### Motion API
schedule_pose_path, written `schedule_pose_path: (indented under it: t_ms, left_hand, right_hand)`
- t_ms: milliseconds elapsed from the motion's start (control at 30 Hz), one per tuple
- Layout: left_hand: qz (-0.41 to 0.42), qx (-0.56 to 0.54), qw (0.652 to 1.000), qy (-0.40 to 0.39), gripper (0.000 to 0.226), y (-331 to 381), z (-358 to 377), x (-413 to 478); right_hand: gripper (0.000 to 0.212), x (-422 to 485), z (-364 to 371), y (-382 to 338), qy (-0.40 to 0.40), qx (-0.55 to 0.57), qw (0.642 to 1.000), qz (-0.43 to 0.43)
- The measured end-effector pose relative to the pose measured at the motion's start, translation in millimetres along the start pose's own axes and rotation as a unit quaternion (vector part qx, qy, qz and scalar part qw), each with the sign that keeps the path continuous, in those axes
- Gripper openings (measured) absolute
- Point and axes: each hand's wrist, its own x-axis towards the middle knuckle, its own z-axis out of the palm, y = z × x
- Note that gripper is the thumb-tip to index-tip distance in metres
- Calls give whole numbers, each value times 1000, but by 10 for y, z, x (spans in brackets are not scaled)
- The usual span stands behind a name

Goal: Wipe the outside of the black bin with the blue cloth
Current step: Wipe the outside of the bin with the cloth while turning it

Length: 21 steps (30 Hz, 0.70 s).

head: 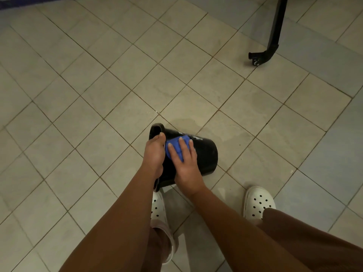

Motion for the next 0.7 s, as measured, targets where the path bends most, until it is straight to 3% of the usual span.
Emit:
schedule_pose_path:
  t_ms: [133, 367, 700]
  left_hand:
    - [4, -4, 1000, 5, 36, 1, 5, -1]
    - [11, 13, 1000, 6, 40, -11, -13, 9]
    - [19, 26, 999, -33, 31, -21, 20, -85]
  right_hand:
    - [83, 227, -147, -69, -35, 26, 997, 60]
    - [86, -176, 45, 77, 2, -6, 999, -45]
    - [78, 247, -310, 136, -33, 47, 987, 152]
